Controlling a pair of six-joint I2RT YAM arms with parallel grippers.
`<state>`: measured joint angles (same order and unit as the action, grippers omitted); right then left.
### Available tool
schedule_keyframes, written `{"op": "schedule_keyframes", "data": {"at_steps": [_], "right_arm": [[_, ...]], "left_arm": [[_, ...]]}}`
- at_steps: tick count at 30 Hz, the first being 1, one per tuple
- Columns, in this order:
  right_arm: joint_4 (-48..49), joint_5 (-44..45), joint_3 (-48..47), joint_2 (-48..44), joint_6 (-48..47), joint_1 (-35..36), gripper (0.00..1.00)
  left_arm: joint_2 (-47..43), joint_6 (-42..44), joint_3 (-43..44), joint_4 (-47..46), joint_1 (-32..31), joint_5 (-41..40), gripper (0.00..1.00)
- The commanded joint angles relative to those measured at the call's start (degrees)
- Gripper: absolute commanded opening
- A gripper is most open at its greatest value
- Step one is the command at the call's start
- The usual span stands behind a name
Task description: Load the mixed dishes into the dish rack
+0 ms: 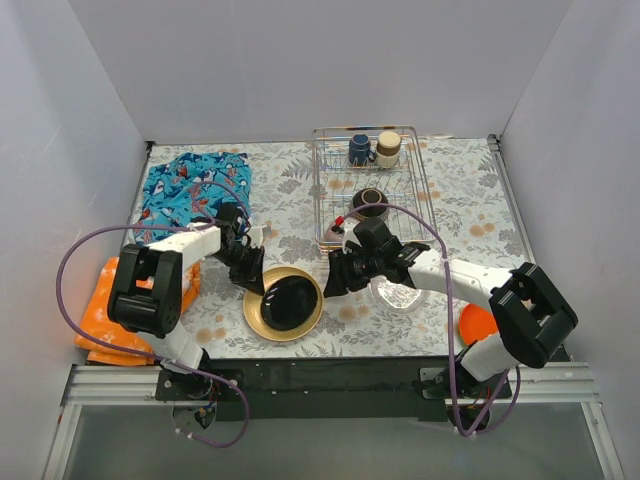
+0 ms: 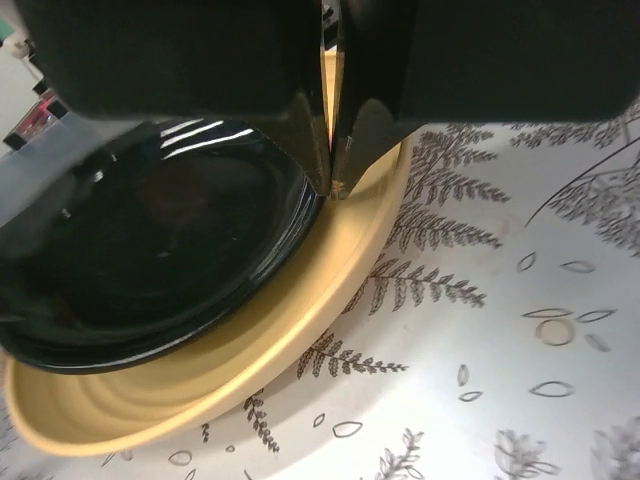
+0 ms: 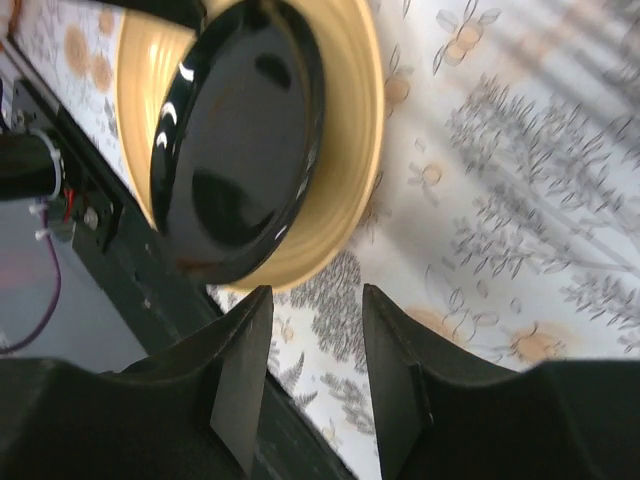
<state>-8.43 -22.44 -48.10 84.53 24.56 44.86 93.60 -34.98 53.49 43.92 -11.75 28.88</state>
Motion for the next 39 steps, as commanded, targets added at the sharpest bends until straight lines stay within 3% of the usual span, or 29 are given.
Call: {"op": "schedule_keyframes", "data": {"at_steps": [1,9,26,30,39], "right_arm": [[11.2,4.0,-1.0,1.4,4.4,-0.9,0.50],[12.6,4.9,-1.5,3.9,6.5,-0.9,0.51],[1.0,0.8,3.8,-0.1,6.2,-2.2,0.51],[3.6,-3.4,4.2,0.1,7.0,-2.6,0.40],[7.9,-8.4,1.3,2.7,7.8,-2.6,0.30]], "left_arm": [[2.1,1.5,-0.1,-0.1,-3.4,-2.1,0.00],[5.7,-2.7,-0.1,-4.0,-9.3,-0.4,0.00],[4.7,-4.9,-0.7,-5.9,-10.1,-0.6,0.00],[4.3,-5.0,-0.1,-5.8,-10.0,-0.9,0.00],[1.5,-5.7,-0.9,-7.0,-10.1,-1.5,0.00]]}}
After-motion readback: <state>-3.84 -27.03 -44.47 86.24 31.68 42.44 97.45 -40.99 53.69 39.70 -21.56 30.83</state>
